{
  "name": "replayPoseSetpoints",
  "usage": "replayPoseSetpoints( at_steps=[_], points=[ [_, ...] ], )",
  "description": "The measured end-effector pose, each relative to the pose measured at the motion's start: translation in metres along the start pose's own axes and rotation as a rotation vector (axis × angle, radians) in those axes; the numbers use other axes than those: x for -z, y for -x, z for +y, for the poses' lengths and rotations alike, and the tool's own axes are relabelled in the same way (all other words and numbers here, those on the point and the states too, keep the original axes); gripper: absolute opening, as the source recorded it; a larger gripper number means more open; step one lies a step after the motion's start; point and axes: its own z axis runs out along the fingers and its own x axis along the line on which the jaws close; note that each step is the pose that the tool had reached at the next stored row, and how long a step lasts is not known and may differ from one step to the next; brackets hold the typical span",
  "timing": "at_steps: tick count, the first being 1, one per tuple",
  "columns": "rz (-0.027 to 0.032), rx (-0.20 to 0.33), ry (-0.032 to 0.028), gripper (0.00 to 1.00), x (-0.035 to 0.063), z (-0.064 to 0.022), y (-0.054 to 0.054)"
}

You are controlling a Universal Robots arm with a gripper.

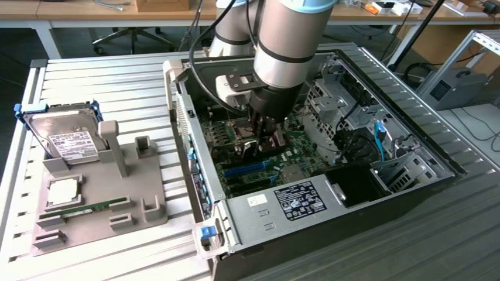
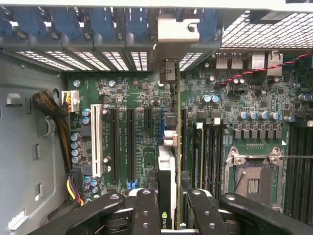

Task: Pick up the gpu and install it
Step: 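Insert the gpu into the slot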

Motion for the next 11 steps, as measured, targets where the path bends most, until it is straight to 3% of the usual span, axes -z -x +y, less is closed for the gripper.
replayPoseSetpoints(
  at_steps=[11],
  points=[
    [-0.0003,0.0,-0.0005,0.27,-0.0009,0.004,0.0]
  ],
)
